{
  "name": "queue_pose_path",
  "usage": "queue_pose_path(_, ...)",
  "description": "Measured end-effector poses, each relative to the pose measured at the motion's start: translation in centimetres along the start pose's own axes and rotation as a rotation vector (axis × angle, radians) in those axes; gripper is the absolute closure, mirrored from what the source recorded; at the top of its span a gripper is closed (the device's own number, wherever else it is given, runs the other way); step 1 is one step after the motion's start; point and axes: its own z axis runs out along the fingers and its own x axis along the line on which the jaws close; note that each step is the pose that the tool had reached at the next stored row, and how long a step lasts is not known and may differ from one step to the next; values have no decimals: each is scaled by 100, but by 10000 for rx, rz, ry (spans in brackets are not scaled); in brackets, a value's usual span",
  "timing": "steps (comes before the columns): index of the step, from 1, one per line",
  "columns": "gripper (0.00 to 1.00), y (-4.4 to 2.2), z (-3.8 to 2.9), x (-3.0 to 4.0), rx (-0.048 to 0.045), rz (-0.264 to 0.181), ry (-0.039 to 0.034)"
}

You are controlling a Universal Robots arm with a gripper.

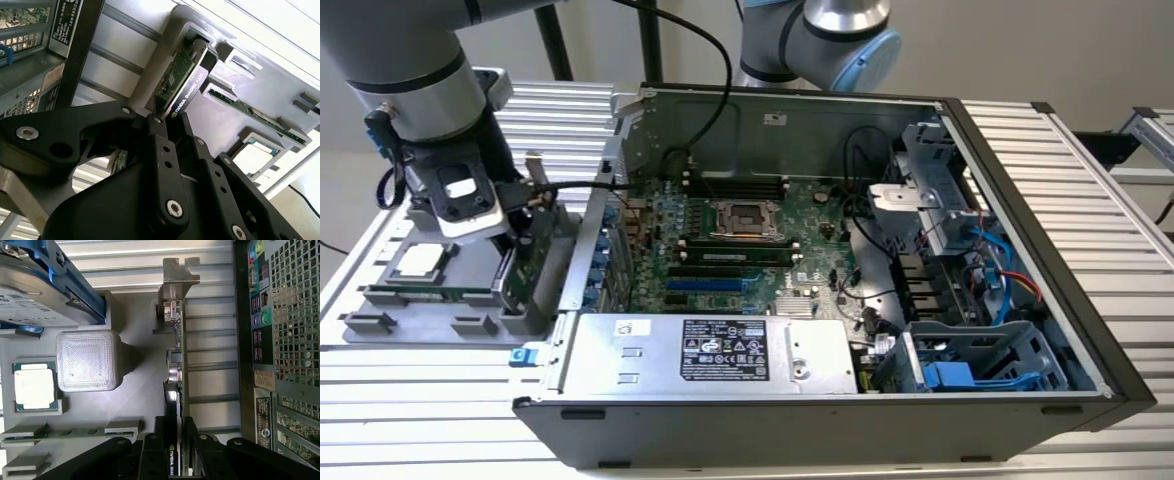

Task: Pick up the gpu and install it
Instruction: 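Pick up the gpu and move the gpu toward the slot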

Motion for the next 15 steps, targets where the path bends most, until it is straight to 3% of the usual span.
queue_pose_path(15, 100, 12, -297, -8, 0, 0, -1)
